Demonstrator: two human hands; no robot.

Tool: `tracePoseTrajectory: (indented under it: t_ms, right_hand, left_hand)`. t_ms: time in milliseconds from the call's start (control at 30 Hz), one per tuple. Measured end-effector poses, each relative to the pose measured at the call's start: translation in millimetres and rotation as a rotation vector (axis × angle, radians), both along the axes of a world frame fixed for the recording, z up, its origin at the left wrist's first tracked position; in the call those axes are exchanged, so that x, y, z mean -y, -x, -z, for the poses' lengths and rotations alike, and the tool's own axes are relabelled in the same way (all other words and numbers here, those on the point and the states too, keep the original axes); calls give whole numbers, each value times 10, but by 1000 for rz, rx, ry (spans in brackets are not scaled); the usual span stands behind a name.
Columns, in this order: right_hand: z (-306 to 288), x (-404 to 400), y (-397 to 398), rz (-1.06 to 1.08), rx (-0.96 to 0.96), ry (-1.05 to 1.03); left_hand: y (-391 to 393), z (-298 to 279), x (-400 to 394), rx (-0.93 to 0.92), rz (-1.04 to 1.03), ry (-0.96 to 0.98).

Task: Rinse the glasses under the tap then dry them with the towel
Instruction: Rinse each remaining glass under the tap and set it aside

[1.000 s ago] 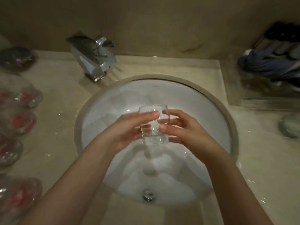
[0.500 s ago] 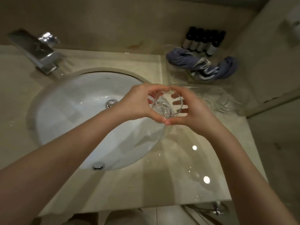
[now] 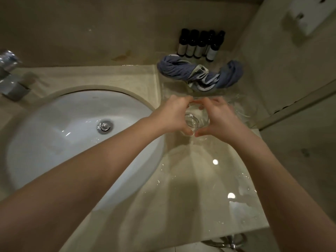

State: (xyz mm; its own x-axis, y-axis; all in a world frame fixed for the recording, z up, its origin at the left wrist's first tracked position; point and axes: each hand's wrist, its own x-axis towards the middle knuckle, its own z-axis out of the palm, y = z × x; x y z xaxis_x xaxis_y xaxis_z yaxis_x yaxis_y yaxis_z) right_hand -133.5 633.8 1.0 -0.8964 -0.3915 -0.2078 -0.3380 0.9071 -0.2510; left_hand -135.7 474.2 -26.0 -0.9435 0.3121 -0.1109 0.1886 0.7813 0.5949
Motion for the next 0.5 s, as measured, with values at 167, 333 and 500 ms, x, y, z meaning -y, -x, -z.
tracePoseTrajectory:
  t_ms: [167,333,500]
  right_hand:
    - [101,-14,115,-19,21,19]
    - [79,11,212,-49,64,-35]
    - [5,116,248,-83,82,-212]
  left_hand:
    - [113,37,-31,27,0,66]
    - [142,46,-16,82,-20,111]
    - [163,46,-23,110,31,198]
